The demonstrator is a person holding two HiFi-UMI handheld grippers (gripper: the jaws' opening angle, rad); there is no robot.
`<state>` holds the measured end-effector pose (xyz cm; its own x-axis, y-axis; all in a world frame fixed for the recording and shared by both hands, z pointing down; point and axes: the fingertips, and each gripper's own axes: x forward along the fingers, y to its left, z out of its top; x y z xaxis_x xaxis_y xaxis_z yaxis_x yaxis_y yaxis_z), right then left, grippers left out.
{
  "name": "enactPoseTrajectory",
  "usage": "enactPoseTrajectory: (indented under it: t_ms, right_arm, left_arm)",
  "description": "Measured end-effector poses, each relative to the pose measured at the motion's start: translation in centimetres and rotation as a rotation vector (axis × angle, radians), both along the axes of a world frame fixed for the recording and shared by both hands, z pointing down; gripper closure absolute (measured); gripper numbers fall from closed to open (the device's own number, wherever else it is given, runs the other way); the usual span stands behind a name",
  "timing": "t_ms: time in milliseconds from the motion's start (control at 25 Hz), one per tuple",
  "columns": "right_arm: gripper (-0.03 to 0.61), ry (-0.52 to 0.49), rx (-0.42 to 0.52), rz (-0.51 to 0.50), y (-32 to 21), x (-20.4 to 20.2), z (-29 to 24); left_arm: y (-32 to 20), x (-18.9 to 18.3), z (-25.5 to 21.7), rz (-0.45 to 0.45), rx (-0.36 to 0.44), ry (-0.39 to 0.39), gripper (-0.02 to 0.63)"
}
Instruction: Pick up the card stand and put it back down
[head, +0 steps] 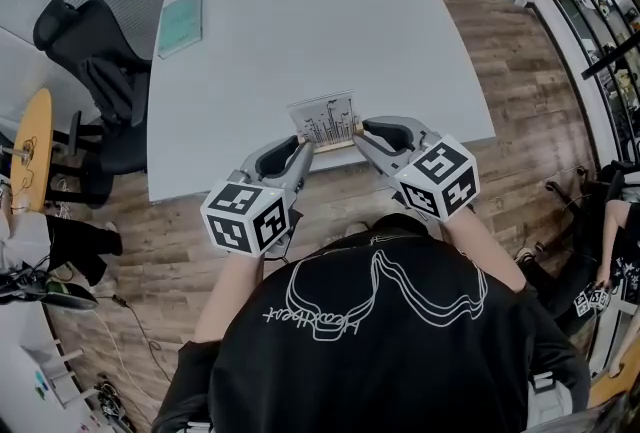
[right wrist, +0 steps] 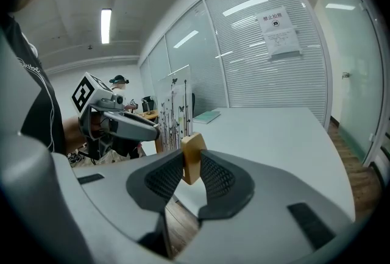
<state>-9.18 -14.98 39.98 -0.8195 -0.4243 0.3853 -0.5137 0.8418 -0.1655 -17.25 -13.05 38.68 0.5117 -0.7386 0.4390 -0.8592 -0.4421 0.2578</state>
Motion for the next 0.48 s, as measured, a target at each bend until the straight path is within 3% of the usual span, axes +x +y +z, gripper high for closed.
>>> enactPoseTrajectory:
  t_ms: [480]
  right_arm:
    - [0.489,0.022,0.019,0.01,-1.04,0.47,0.78]
  left_arm:
    - [-1.02,0.46,1.03,-0.011,-0.007,0.009,0.523]
